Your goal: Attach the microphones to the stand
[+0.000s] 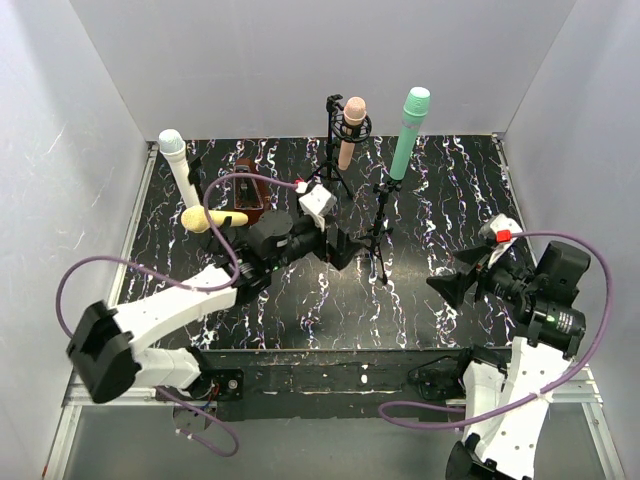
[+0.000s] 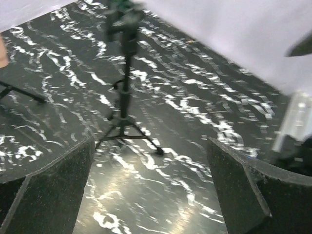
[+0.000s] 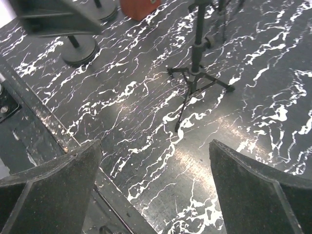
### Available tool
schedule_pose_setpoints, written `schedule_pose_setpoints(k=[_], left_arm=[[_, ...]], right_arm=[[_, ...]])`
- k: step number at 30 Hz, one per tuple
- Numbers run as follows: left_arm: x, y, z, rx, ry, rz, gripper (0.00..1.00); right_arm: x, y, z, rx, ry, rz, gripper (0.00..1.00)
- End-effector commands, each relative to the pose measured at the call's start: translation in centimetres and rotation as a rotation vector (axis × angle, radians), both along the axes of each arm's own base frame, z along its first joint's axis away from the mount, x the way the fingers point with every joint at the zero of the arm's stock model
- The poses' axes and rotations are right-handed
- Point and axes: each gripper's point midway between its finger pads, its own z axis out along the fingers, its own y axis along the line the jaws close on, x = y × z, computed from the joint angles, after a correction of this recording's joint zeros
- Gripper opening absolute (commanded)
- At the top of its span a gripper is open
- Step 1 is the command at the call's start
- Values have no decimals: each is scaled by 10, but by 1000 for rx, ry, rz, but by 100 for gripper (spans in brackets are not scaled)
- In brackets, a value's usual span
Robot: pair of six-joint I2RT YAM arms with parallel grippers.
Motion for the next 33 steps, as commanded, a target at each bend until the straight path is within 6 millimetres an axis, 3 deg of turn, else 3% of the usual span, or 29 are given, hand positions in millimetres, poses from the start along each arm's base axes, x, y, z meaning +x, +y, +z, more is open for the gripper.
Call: schedule_pose_setpoints(k=[1, 8, 14, 17, 23, 25, 27, 30, 33], left_arm=[[36, -15, -2, -53, -222, -65, 98], [77, -54, -36, -36, -326, -156, 95], [98, -78, -33, -100, -347, -165, 88], [107, -86, -35, -104, -347, -157, 76], [109, -97, -40, -142, -286, -184, 37], [108, -97, -41, -142, -282, -192, 15], [106, -95, -41, -131, -293, -192, 0], [115, -78, -32, -85, -357, -108, 0], [140, -43, -23, -24, -398, 39, 0]], right_arm=[[7, 8, 1, 1, -149, 113, 98], [23, 7, -19, 93, -106, 144, 97], [23, 8, -30, 123, -77, 150, 97], [21, 9, -35, 127, -74, 151, 97], [22, 8, -38, 127, -70, 139, 97], [22, 8, -38, 128, -69, 137, 97], [22, 8, -38, 128, -68, 136, 97], [21, 8, -38, 129, -70, 135, 97], [21, 8, -38, 131, -67, 136, 97]])
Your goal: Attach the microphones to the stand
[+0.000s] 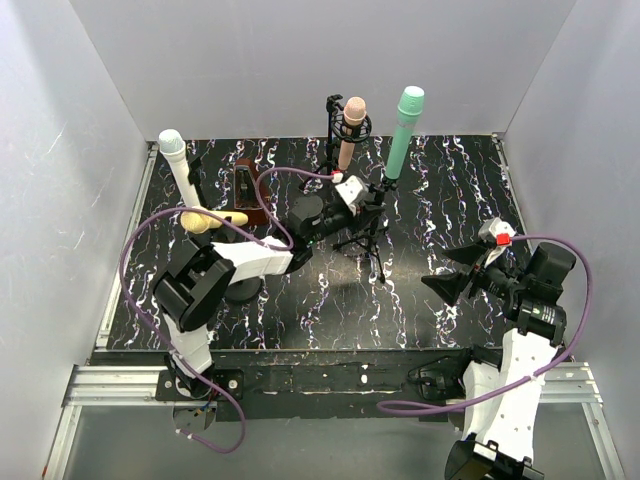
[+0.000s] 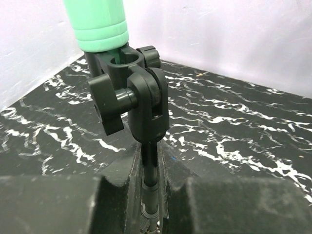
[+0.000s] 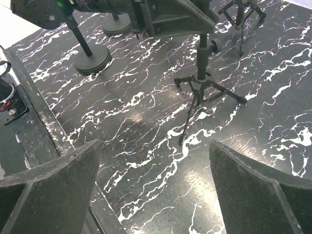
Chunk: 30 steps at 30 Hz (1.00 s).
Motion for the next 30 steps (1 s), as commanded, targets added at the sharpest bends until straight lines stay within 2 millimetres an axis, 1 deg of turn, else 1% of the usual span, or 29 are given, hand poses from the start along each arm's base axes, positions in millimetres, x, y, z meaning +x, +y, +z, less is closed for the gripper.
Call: schedule_pose_setpoints(k=[1, 4, 6, 7, 9, 14, 17, 22, 23, 27, 30], left_arm=[[35, 58, 38, 26, -114, 233, 0], [59, 97, 47, 34, -122, 340, 0], [68, 116, 50, 42, -124, 375, 0], [74, 124, 47, 49, -119, 391, 0], [79, 138, 47, 52, -119, 411, 0], [86, 160, 35, 63, -96, 452, 0], [86, 167, 25, 65, -70, 465, 0], [81, 170, 10, 70, -28, 464, 0], [80, 170, 9, 68, -23, 467, 5], [76, 171, 10, 59, -8, 461, 20], [74, 171, 13, 57, -3, 456, 29]], right_arm=[[-1, 1, 3, 5, -29, 14, 97], [0, 1, 3, 7, -28, 15, 97], [0, 1, 2, 8, -27, 17, 97], [0, 1, 2, 8, -27, 17, 97], [0, 1, 2, 8, -28, 17, 97], [0, 1, 0, 8, -24, 15, 97], [1, 1, 0, 11, -20, 15, 97], [0, 1, 0, 13, -19, 18, 97], [0, 1, 0, 14, -18, 18, 97], [0, 2, 1, 14, -19, 19, 97], [-1, 2, 2, 15, -22, 21, 97]])
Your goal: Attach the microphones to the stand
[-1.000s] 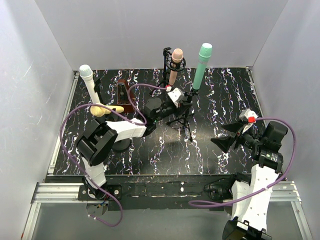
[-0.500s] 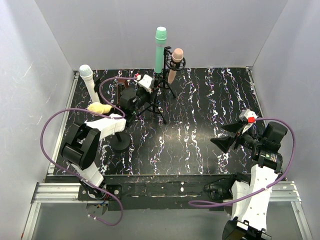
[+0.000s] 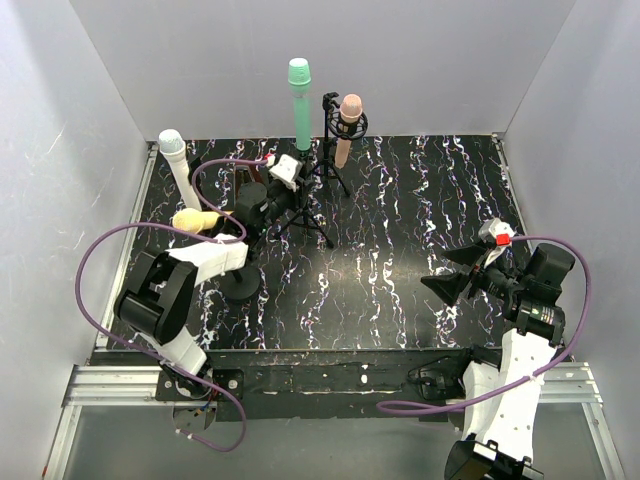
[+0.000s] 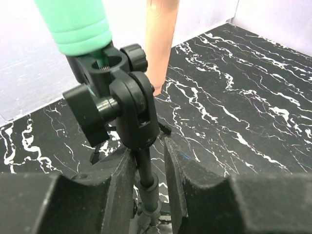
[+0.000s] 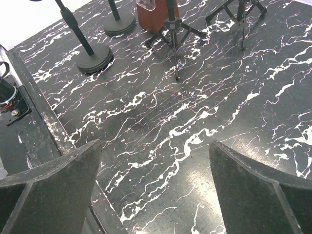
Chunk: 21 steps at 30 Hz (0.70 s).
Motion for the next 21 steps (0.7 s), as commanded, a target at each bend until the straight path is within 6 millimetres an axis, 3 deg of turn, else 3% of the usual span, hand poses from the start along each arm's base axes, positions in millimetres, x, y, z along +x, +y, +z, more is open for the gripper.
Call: schedule_pose_setpoints(k=[1, 10, 16, 21], left_arm=[[-11, 4, 16, -10, -11, -13, 30], [-23, 2, 27, -29, 5, -48, 50], [-41, -6, 28, -44, 52, -131, 67], [-59, -15, 28, -51, 98, -223, 72]], right_arm=[[-1, 2, 5, 7, -29, 21, 97], [-2, 2, 7, 6, -37, 24, 97], [-2, 3, 6, 7, -39, 26, 97], [-3, 3, 7, 9, -41, 28, 97]])
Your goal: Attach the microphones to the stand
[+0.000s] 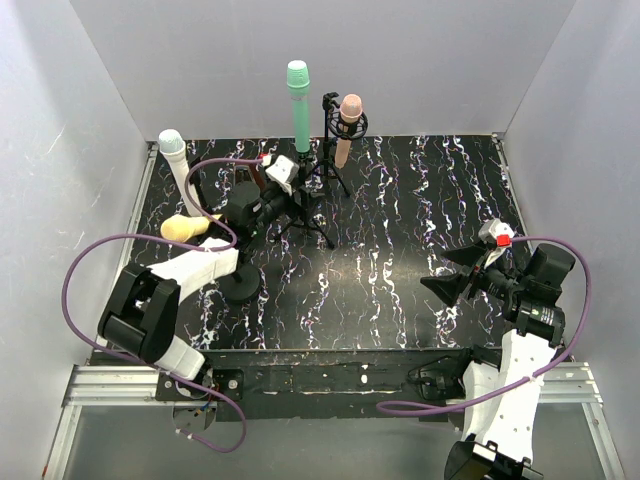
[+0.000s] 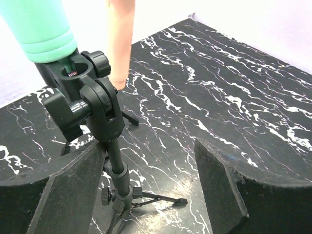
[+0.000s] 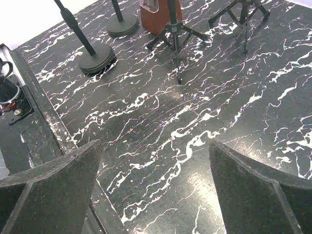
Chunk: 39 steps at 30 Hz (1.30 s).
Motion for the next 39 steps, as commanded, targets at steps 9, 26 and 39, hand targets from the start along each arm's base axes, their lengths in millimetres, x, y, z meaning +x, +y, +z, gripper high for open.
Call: schedule_pose_setpoints(k=[9, 26, 39], left_arm=[[-46, -28, 23, -37, 56, -258, 74], [-45, -19, 1, 20, 125, -157, 78], [-42, -6, -9, 45, 154, -69, 79]], right_arm=[[-2, 2, 7, 3, -41, 21, 97], [-4, 4, 7, 4, -46, 27, 97], [-5, 4, 6, 4, -46, 28, 97]])
